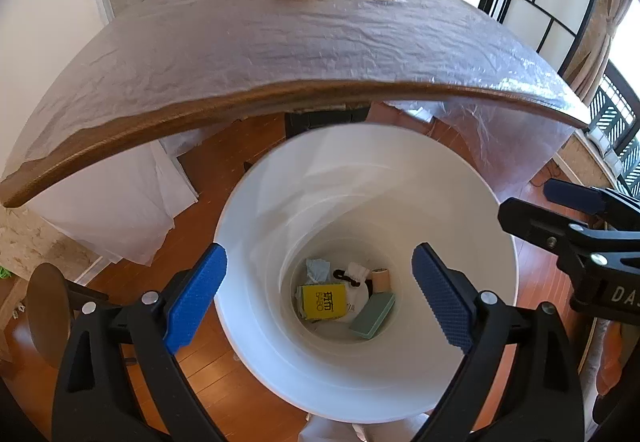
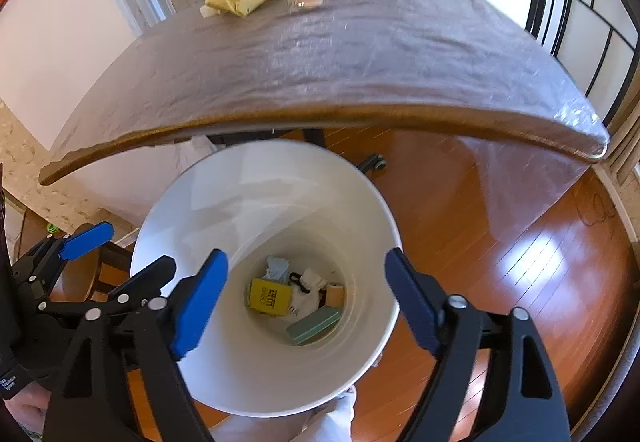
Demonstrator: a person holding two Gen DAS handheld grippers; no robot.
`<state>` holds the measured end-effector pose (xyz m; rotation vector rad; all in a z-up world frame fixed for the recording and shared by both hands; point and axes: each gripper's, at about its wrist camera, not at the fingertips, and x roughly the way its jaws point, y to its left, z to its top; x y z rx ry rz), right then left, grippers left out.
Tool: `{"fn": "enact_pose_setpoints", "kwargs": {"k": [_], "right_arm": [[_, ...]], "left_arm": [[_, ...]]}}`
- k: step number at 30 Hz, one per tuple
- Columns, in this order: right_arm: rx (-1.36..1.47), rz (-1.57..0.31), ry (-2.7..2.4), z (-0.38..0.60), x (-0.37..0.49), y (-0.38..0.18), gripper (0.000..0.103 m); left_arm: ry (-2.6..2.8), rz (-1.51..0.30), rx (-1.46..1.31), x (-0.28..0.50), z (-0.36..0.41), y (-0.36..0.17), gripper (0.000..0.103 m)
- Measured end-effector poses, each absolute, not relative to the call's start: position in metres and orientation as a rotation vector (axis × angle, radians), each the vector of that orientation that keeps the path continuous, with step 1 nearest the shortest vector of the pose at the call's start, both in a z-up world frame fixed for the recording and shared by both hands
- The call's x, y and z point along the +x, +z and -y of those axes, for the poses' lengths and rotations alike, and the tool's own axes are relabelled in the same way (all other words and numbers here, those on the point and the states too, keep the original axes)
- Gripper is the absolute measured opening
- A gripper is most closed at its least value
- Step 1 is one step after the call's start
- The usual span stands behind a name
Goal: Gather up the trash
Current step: 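Open both tools to drop the pack and tape roll into the bin, then grasp the yellow cloth bag with the left tool while the right tool grasps the sponge packet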
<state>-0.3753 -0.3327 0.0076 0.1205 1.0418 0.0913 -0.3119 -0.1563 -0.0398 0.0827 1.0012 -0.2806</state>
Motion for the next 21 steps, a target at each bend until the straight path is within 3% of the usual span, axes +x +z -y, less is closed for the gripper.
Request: {"fn": "enact_pose_setpoints", "kwargs": {"k": [4, 6, 9, 12, 21], "right_arm": [[0.088, -0.962, 0.058, 0.333, -0.381, 0.035, 0.091], [0.044, -0.888, 0.017, 0.332, -0.385, 0.052, 0.099], [0.017, -0.761, 0.023, 0.332, -0.391, 0.081, 0.099], [0.052, -0.723, 0.064, 0.339, -0.387, 0.098, 0.099], [0.009, -0.770, 0.071, 0.339, -0.359, 0.102, 0.099]], "left_arm": [[-0.279, -0.955, 0.073, -0.317, 0.154, -0.016, 0.095], [-0.270, -0.905, 0.069, -0.320, 0.153, 0.002, 0.095], [-0.186, -0.812, 0.059, -0.320, 0.148, 0.034, 0.102], [-0.147, -0.782, 0.022, -0.312, 0.142, 0.057, 0.102], [-0.173, -0.737, -0.030, -0.288, 0.141, 0.084, 0.102]]}}
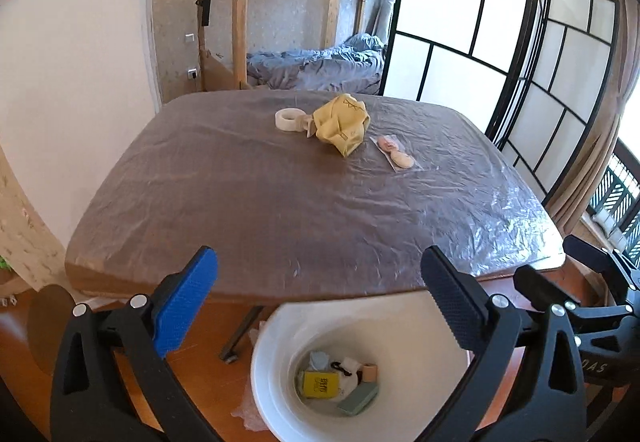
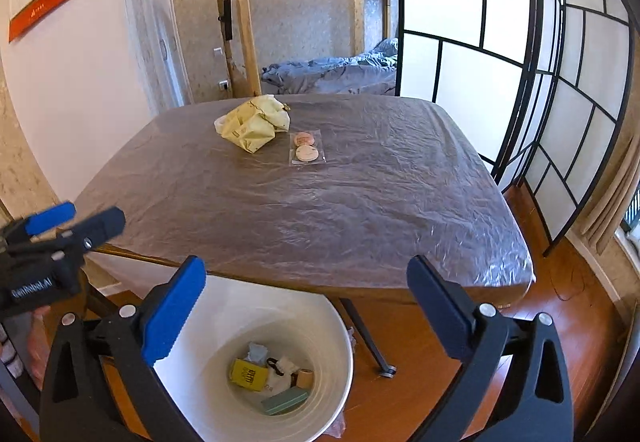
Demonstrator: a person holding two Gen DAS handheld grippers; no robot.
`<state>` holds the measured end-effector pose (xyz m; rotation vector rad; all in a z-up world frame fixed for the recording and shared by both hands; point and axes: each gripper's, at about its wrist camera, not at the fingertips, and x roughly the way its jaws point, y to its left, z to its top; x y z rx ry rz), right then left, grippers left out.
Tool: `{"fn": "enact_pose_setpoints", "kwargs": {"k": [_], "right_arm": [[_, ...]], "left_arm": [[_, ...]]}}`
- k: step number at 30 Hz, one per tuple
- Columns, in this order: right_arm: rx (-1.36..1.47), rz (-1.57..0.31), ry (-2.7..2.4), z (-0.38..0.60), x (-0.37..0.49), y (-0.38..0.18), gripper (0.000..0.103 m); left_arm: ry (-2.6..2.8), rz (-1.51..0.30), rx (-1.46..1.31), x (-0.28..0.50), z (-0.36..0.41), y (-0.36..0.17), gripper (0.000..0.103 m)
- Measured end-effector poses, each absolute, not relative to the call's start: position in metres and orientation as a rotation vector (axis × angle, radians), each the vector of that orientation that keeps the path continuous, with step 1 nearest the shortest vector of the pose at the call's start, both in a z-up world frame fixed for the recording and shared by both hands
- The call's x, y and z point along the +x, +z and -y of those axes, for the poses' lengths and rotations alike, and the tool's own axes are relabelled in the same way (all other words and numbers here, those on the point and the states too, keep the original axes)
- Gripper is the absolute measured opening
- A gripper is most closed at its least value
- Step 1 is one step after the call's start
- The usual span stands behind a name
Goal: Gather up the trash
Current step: 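Grasp the yellow cloth bag with the left tool while the right tool grasps the sponge packet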
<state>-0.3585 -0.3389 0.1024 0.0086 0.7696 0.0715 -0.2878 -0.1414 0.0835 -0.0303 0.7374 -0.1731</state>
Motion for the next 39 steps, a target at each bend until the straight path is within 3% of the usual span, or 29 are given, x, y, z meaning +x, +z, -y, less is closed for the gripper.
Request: {"fn": "enact_pose_setpoints", "kwargs": {"k": [10, 18, 25, 29, 31, 35, 39], "right_arm": [[0.017, -0.835, 0.029, 0.318, -0.283, 0.084, 0.098], [0.034, -0.883, 0.022, 0.305, -0.219, 0.074, 0.087], [0.046, -0.953, 0.046, 0.306, -0.178, 0.057, 0.080], [0.040, -0.986, 0.073, 0.306, -0.159, 0.048, 0.077], [0.050, -0.997, 0.087, 0.307, -0.153, 0.044, 0.075], [0.036, -1.007, 0.097, 0.307, -0.142, 0.039, 0.073], [0.022, -1.008, 0.091, 0.305, -0.135, 0.039, 0.068]], "left_arm": [[-0.312, -0.734, 0.036, -0.197, 0.143, 0.094, 0.102], [-0.415, -0.769, 0.075, -0.126, 0.152, 0.086, 0.101], [-0.467, -0.791, 0.118, -0.088, 0.171, 0.079, 0.087], [-0.469, -0.825, 0.117, -0.068, 0.178, 0.070, 0.086], [-0.477, -0.851, 0.116, -0.060, 0.181, 0.063, 0.077], [-0.474, -0.874, 0.124, -0.051, 0.186, 0.054, 0.076], [-0.464, -0.873, 0.149, -0.048, 0.189, 0.051, 0.062]]}}
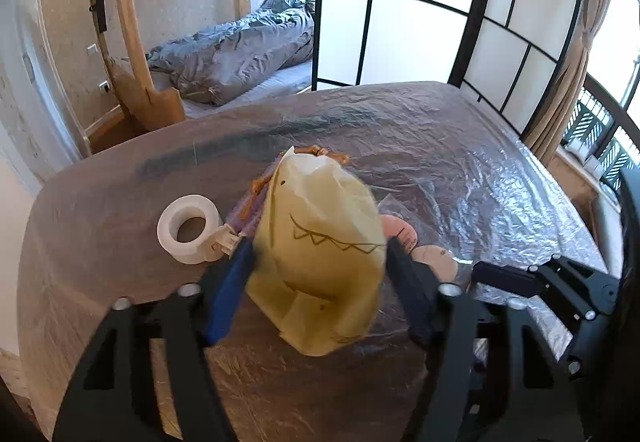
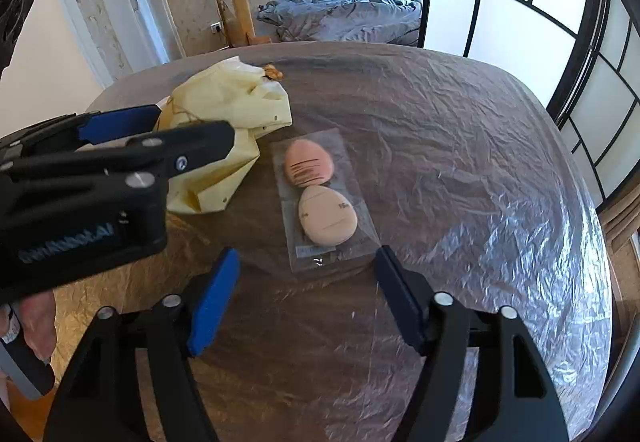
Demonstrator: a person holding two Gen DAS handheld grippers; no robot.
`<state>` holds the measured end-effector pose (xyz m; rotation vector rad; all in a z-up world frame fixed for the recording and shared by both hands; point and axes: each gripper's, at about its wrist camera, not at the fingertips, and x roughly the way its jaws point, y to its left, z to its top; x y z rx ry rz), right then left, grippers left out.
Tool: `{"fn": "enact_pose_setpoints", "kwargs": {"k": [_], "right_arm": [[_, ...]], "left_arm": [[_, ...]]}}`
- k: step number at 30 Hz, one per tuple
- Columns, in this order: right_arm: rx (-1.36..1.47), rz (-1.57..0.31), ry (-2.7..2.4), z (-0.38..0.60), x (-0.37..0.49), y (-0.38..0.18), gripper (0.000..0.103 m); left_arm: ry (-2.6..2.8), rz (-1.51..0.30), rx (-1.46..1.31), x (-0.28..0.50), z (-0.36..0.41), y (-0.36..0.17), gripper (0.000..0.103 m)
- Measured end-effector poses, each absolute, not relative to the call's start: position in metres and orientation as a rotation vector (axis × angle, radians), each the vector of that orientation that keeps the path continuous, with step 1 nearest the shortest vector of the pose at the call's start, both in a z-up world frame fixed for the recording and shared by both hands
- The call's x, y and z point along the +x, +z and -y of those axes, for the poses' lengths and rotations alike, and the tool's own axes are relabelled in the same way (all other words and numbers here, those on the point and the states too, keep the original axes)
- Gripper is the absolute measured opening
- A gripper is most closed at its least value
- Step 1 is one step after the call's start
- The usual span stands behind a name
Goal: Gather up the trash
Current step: 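Grasp the yellow cloth bag with the left tool while the right tool grasps the sponge packet, then carry the cloth bag over the bin with the left tool while the right tool lifts the sponge packet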
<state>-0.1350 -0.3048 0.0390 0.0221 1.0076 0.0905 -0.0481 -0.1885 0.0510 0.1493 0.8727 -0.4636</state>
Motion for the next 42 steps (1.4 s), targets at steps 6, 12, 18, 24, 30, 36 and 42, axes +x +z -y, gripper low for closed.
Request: {"fn": "enact_pose_setpoints", "kwargs": {"k": [6, 12, 18, 24, 30, 36, 42], "right_arm": [[-0.125, -0.950, 0.057, 0.294, -0.131, 0.050, 0.090], [-0.110, -0.965, 0.109, 0.302, -0.117, 0.049, 0.088], [-0.092, -1.000, 0.143, 0.302, -0.108, 0.040, 0.061], [-0.062, -0.997, 0.173, 0.305, -0.117, 0.044, 0.036], [-0.012, -0.970, 0.167, 0.316, -0.127, 0.051, 0.034], [0.038, -0.963, 0.160, 0.326, -0.138, 0.053, 0.034], [0.075, -0.953, 0.141, 0.334, -0.147, 0.057, 0.033]], "left_arm": [[-0.467, -0.874, 0.114, -0.045, 0.185, 0.051, 0.062], [-0.479, -0.860, 0.109, -0.041, 0.185, 0.058, 0.062], [-0.471, -0.868, 0.136, -0.040, 0.190, 0.052, 0.060], [-0.466, -0.865, 0.095, -0.043, 0.185, 0.053, 0.049], [-0.451, -0.824, 0.042, -0.052, 0.177, 0.063, 0.048], [-0.429, -0.796, 0.043, -0.063, 0.177, 0.071, 0.048], [-0.409, -0.807, 0.022, -0.074, 0.176, 0.068, 0.048]]}}
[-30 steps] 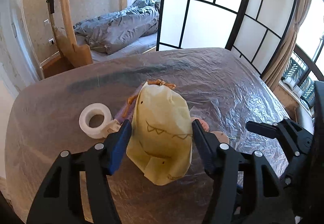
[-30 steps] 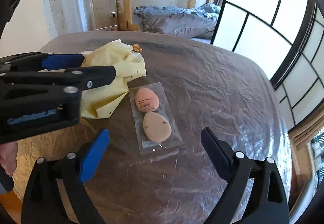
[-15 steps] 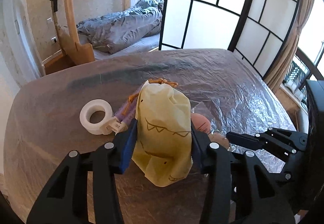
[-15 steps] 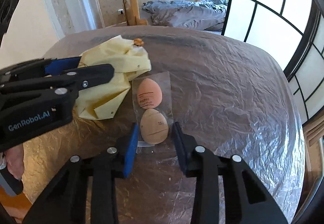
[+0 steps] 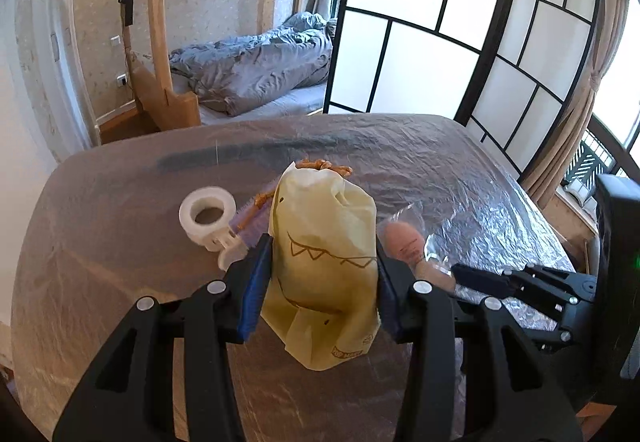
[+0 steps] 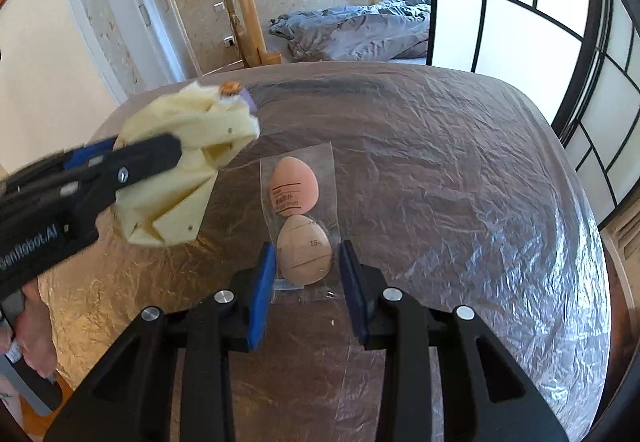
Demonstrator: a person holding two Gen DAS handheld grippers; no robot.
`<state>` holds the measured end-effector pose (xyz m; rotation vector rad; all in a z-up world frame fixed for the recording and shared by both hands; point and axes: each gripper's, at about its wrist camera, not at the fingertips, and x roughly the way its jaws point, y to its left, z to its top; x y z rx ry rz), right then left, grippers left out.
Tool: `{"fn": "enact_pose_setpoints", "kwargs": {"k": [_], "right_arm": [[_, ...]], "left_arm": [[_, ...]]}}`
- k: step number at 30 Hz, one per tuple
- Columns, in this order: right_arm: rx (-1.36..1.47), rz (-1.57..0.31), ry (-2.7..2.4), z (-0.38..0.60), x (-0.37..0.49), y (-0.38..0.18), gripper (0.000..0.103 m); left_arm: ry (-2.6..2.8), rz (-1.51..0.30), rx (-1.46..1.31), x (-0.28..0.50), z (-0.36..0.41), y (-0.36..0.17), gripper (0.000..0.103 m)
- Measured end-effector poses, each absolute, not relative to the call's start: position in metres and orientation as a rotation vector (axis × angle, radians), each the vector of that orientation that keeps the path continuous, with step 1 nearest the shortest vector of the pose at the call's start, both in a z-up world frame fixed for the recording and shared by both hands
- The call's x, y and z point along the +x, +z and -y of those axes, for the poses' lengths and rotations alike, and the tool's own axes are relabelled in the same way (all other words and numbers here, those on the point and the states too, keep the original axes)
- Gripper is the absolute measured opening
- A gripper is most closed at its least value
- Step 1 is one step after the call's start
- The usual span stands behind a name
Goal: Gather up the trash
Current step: 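Carry the cloth bag over the bin with the left tool while the right tool lifts the sponge packet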
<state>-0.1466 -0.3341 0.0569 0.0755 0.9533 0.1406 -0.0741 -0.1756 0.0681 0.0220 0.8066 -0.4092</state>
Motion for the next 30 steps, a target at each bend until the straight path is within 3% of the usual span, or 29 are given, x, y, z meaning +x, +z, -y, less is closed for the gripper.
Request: {"fn": "enact_pose_setpoints", "kwargs": {"k": [19, 30], "right_arm": [[0.097, -0.916, 0.186, 0.344, -0.195, 0.077, 0.033], [0.082, -0.905, 0.252, 0.338, -0.216, 0.082, 0.033]], "left_arm": [[-0.406, -0.756, -0.082, -0.136, 0.160, 0.079, 0.048], [-0.381, -0.882, -0.050, -0.170, 0.153, 0.053, 0.048]]}}
